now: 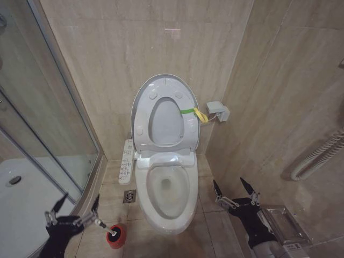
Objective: Open the toilet lid, clean the toilet bowl with a toilet brush, close the toilet lid, and flush.
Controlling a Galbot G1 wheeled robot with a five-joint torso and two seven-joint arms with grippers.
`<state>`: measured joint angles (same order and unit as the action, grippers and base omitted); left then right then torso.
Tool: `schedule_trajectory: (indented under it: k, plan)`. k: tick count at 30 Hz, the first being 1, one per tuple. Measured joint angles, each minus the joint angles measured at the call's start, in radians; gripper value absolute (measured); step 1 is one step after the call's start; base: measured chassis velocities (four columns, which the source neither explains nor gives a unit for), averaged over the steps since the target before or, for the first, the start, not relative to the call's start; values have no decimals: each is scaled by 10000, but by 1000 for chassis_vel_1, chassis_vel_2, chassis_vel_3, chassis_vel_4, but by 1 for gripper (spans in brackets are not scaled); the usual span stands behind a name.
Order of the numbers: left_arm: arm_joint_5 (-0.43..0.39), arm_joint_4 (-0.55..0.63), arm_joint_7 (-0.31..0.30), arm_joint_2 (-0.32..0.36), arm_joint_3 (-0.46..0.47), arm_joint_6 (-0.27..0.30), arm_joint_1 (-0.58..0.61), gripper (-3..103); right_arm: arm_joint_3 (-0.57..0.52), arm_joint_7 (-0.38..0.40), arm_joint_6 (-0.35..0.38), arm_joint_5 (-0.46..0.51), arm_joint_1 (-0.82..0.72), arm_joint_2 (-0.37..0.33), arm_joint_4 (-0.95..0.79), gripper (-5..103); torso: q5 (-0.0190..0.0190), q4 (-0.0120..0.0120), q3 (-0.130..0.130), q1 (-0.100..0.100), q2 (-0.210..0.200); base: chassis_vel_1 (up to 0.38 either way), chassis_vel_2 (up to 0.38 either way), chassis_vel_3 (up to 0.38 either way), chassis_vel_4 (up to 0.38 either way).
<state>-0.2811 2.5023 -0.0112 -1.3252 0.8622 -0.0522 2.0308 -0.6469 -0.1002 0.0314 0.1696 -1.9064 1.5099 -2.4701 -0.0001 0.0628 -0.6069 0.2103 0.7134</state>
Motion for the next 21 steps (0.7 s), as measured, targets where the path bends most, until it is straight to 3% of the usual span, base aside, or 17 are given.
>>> schedule_trajectory:
  k: [3, 6, 21]
  plan:
    - [-131, -4, 236, -1, 63, -1138, -314, 98, 0, 1, 0, 0, 0, 0, 0, 100, 0, 1, 0, 0, 0, 0, 0, 0, 0]
    - [-276, -6, 314, -5, 63, -1360, -358, 98, 0, 0, 0, 0, 0, 0, 0, 100, 1, 0, 0, 0, 0, 0, 0, 0, 0]
    - [-771, -17, 251, -80, -471, -918, -163, 103, 0, 0, 0, 0, 0, 0, 0, 100, 1, 0, 0, 0, 0, 0, 0, 0, 0]
